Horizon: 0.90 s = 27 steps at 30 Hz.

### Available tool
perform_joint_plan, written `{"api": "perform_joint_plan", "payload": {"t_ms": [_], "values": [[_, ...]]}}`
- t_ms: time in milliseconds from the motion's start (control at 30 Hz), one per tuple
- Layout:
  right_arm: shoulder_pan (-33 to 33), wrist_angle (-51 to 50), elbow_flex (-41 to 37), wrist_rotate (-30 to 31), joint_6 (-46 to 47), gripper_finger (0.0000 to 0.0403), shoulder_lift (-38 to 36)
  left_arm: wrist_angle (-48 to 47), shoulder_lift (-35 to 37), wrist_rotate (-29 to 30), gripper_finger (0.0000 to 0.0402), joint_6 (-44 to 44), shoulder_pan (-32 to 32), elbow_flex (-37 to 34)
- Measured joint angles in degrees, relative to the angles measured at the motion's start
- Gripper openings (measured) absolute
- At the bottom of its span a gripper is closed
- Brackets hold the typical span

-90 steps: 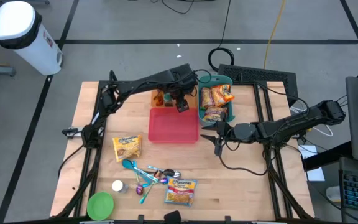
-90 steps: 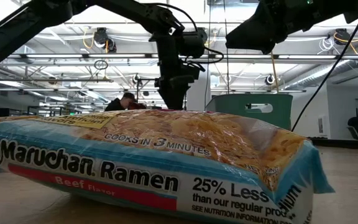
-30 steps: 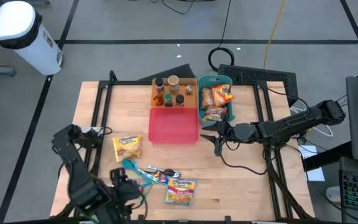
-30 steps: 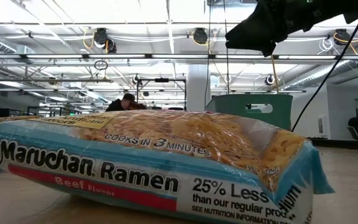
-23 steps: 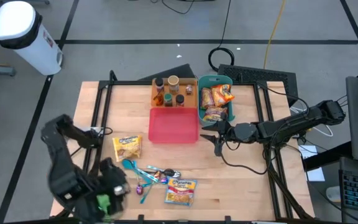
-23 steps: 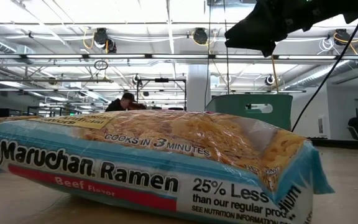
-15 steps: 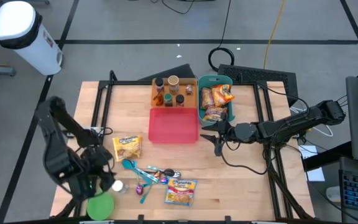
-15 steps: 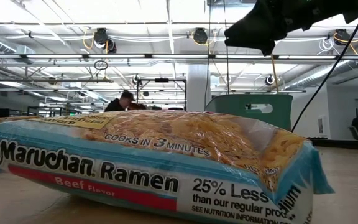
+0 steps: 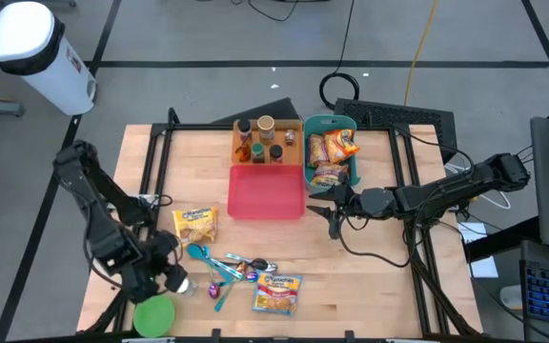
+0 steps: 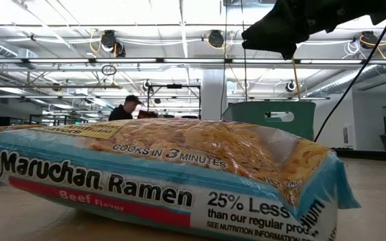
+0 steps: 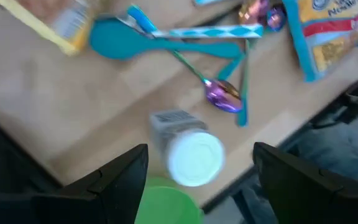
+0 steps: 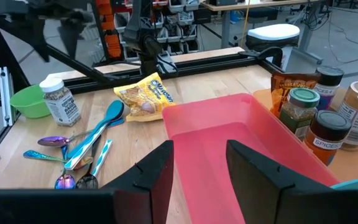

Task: Pick & Place Food Item
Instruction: Put the white spice bottle into the orange bin

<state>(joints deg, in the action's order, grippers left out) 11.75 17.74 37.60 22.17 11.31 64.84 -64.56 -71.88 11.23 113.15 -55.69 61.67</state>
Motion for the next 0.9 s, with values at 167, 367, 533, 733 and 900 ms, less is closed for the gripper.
{"api": "perform_joint_plan", "payload": {"t_ms": [167,367,533,733,900], "values": [[0.0,0.0,0.0,0.0,0.0,0.0141,0.0,2.9,-2.87,-3.92,0.0299,-3.61,1.61,-0.48],[0.0,0.0,0.0,0.02,-0.02,0.0141,0.0,2.83,-7.28,-9.46,0.0299,-6.38,2.87,-0.5],[0.0,0.0,0.0,0.02,-0.02,0.0141,0.0,3.97,-8.97,-11.65,0.0299,-6.52,3.6,-0.5],[0.0,-0.02,0.0,0.02,-0.02,0.0141,0.0,4.83,-9.13,-10.93,0.0299,-8.07,3.64,-0.5],[0.0,0.0,0.0,0.02,-0.02,0.0141,0.0,4.7,-9.13,-10.92,0.0299,-8.65,3.6,-0.5]]}}
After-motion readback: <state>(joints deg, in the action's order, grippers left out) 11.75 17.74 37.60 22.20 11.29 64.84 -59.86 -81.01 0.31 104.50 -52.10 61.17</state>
